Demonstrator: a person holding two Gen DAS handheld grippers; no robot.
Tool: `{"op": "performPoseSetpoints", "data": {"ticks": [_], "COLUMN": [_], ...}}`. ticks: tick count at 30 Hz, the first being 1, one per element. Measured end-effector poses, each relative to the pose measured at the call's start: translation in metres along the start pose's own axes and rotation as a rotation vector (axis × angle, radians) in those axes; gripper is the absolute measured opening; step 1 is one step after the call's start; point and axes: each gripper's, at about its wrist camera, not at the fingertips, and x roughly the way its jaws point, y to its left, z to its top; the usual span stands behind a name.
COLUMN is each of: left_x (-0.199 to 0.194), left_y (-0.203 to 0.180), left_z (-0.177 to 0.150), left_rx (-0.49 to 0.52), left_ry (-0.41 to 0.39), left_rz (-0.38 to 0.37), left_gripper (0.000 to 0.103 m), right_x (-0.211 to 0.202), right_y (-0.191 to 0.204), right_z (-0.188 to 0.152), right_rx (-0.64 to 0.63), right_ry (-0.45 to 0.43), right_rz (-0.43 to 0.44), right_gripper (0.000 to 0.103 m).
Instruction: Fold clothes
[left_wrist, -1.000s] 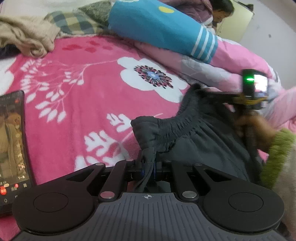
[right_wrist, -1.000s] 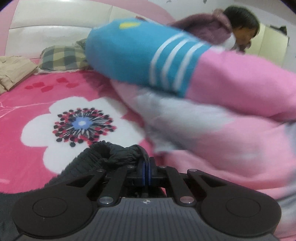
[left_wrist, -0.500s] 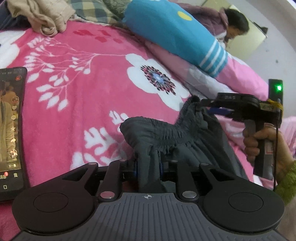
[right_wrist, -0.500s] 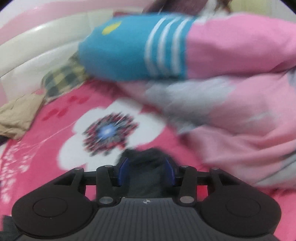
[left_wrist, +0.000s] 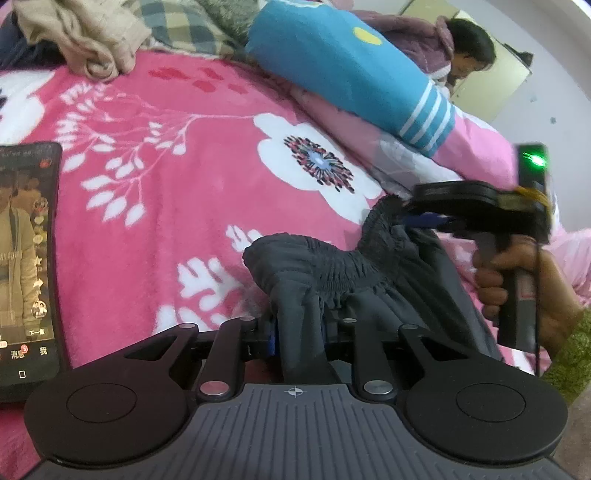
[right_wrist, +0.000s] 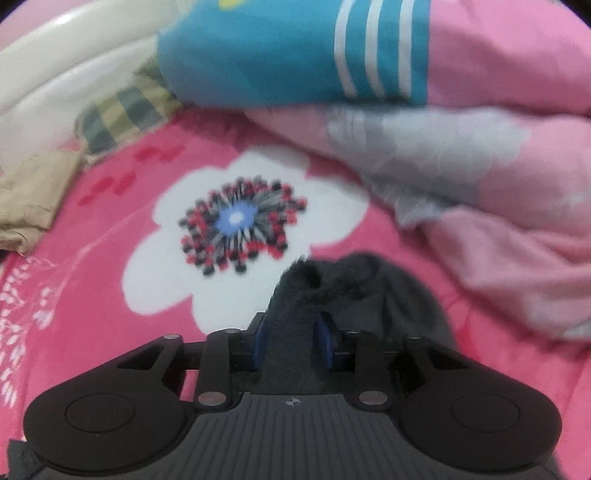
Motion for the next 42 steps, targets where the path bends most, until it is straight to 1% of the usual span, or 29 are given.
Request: {"op": "performPoseSetpoints", "data": {"ticks": [1,3,7,8,9,10,12,13,14,16,17,18,19,20,21,22,24,26,28,29,30,32,33,34,37,39,40,41,42], "left_x": [0.000,0.001,0.004,0.005,0.005,0.005,0.006,0.006,0.006,0.007,0.007,0.007,0.005,0.003,0.000,-0.004,-0.011,-0.014,-0.009,-0.006,-0.002,0.002,0.002,0.001,-0.002,-0.005,-0.008,-0.010,-0.013], "left_y": [0.000,-0.002,-0.003,-0.004,-0.004,-0.005,-0.006,-0.006,-0.006,-0.006,-0.006,-0.006,-0.007,-0.007,-0.008,-0.008,-0.010,-0.010,-0.007,-0.004,-0.001,0.003,0.003,0.003,0.000,-0.002,-0.004,-0.007,-0.008], "left_z": [0.000,0.001,0.002,0.002,0.002,0.001,0.001,0.001,0.001,0.001,0.002,0.002,0.002,0.002,0.002,0.003,0.006,0.008,0.010,0.011,0.012,0.013,0.013,0.012,0.010,0.010,0.009,0.009,0.009], "left_rx": [-0.002,-0.004,-0.016,-0.013,-0.006,0.001,0.015,0.019,0.018,0.014,0.015,0.018,0.022,0.025,0.029,0.036,0.053,0.060,0.052,0.041,0.024,0.001,-0.002,-0.001,0.012,0.015,0.020,0.029,0.040], "left_ry": [0.001,0.002,-0.002,-0.005,-0.011,-0.017,-0.029,-0.035,-0.040,-0.049,-0.054,-0.062,-0.076,-0.095,-0.117,-0.145,-0.204,-0.233,-0.212,-0.192,-0.169,-0.139,-0.136,-0.134,-0.132,-0.145,-0.159,-0.175,-0.192], "left_rz": [0.001,0.006,0.014,0.015,0.017,0.019,0.024,0.026,0.026,0.027,0.028,0.028,0.028,0.029,0.031,0.035,0.051,0.074,0.104,0.119,0.135,0.154,0.158,0.161,0.160,0.176,0.197,0.215,0.228], "left_gripper": [0.021,0.021,0.021,0.021,0.021,0.021,0.020,0.020,0.019,0.017,0.015,0.012,0.011,0.010,0.009,0.009,0.009,0.009,0.009,0.009,0.009,0.013,0.015,0.017,0.028,0.044,0.049,0.060,0.066], "right_x": [-0.007,-0.007,0.014,0.020,0.027,0.032,0.043,0.048,0.051,0.057,0.054,0.051,0.047,0.043,0.039,0.036,0.028,0.020,0.022,0.029,0.038,0.055,0.056,0.056,0.030,0.005,-0.012,-0.032,-0.052], "right_y": [-0.005,-0.016,-0.035,-0.039,-0.042,-0.046,-0.053,-0.055,-0.054,-0.050,-0.047,-0.043,-0.040,-0.034,-0.026,-0.023,-0.020,-0.019,-0.018,-0.016,-0.014,-0.009,-0.007,-0.005,-0.010,-0.017,-0.021,-0.026,-0.030], "right_z": [0.002,0.005,0.012,0.012,0.013,0.013,0.014,0.014,0.012,0.008,0.007,0.006,0.005,0.005,0.006,0.008,0.015,0.022,0.025,0.024,0.023,0.019,0.016,0.013,0.013,0.013,0.011,0.006,0.000], "right_rx": [-0.015,-0.034,-0.064,-0.075,-0.086,-0.075,-0.049,-0.030,-0.028,-0.029,-0.037,-0.045,-0.054,-0.073,-0.118,-0.127,-0.118,-0.103,-0.075,-0.068,-0.061,-0.056,-0.056,-0.055,-0.016,0.022,0.041,0.062,0.083], "right_ry": [-0.035,-0.059,-0.043,-0.042,-0.040,-0.034,-0.021,0.010,0.032,0.072,0.066,0.057,0.047,0.034,0.013,-0.002,-0.039,-0.097,-0.132,-0.120,-0.104,-0.064,-0.068,-0.076,-0.109,-0.134,-0.147,-0.165,-0.183], "right_rz": [0.000,-0.033,-0.081,-0.079,-0.076,-0.051,0.004,0.038,0.054,0.082,0.097,0.112,0.127,0.122,0.102,0.103,0.128,0.171,0.201,0.197,0.191,0.160,0.144,0.130,0.103,0.086,0.075,0.070,0.067], "right_gripper": [0.065,0.078,0.082,0.085,0.092,0.096,0.095,0.095,0.093,0.085,0.078,0.055,0.036,0.035,0.023,0.014,0.013,0.013,0.013,0.013,0.014,0.023,0.037,0.045,0.056,0.066,0.067,0.067,0.068]}}
